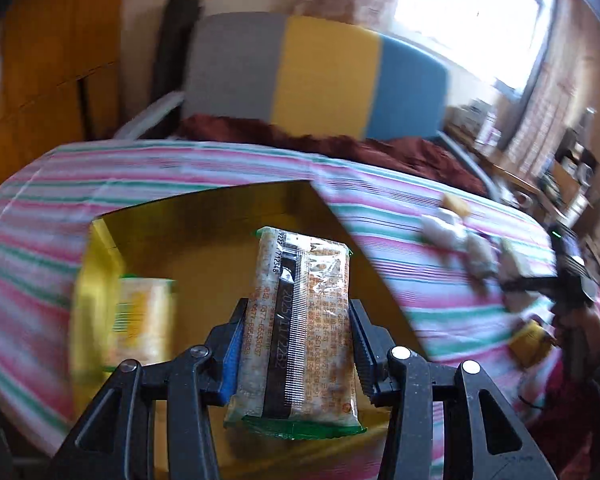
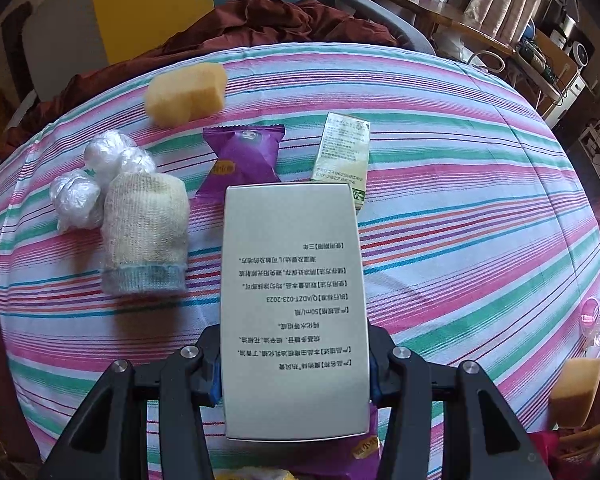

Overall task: Organize objects
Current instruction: 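Place the cracker packet into the gold tray and open the left tool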

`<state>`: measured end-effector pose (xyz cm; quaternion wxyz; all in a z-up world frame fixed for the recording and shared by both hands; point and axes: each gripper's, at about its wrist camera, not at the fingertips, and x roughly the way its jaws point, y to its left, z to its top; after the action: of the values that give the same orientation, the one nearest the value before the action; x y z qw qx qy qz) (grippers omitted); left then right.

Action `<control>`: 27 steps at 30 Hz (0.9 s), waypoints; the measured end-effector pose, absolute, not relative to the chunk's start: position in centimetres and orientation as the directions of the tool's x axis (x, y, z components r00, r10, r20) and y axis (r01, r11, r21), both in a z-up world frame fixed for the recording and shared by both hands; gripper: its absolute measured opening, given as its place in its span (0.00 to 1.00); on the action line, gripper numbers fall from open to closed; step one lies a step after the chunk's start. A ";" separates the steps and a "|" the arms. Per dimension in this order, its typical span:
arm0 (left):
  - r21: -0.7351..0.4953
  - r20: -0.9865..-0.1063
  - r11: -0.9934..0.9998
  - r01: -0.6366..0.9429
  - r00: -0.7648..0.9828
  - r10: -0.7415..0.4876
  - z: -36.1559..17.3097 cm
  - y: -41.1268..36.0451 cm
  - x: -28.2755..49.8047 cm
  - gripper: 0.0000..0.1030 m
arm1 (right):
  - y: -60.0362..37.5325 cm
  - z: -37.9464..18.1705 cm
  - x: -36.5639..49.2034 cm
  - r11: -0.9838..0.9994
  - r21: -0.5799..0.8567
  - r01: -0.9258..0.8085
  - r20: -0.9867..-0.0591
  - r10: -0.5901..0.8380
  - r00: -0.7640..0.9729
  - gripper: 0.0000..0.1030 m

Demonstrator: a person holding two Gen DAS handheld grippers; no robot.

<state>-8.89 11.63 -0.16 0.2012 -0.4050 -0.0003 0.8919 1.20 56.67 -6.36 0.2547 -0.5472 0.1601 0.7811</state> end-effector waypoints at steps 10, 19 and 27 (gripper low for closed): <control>-0.194 -0.815 -0.975 -0.113 -0.534 0.224 -2.5 3.8 -15.9 0.46 | 55.3 -6.8 0.1 -0.814 -0.061 -0.577 -0.937 0.247 -0.248 0.49; -0.170 -0.862 -0.983 -0.067 -0.473 0.182 -5.1 3.9 -20.5 0.46 | 55.6 -6.6 0.5 -0.816 -0.072 -0.574 -0.934 0.256 -0.247 0.49; -0.132 -0.881 -0.990 -0.046 -0.453 0.138 -6.3 4.2 -22.8 0.46 | 56.0 -6.6 0.6 -0.820 -0.082 -0.567 -0.933 0.263 -0.245 0.49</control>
<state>-22.83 4.18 -6.27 0.0541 -0.5201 -0.0443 0.8513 0.58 55.96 -6.61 0.2669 -0.5534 0.1372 0.7770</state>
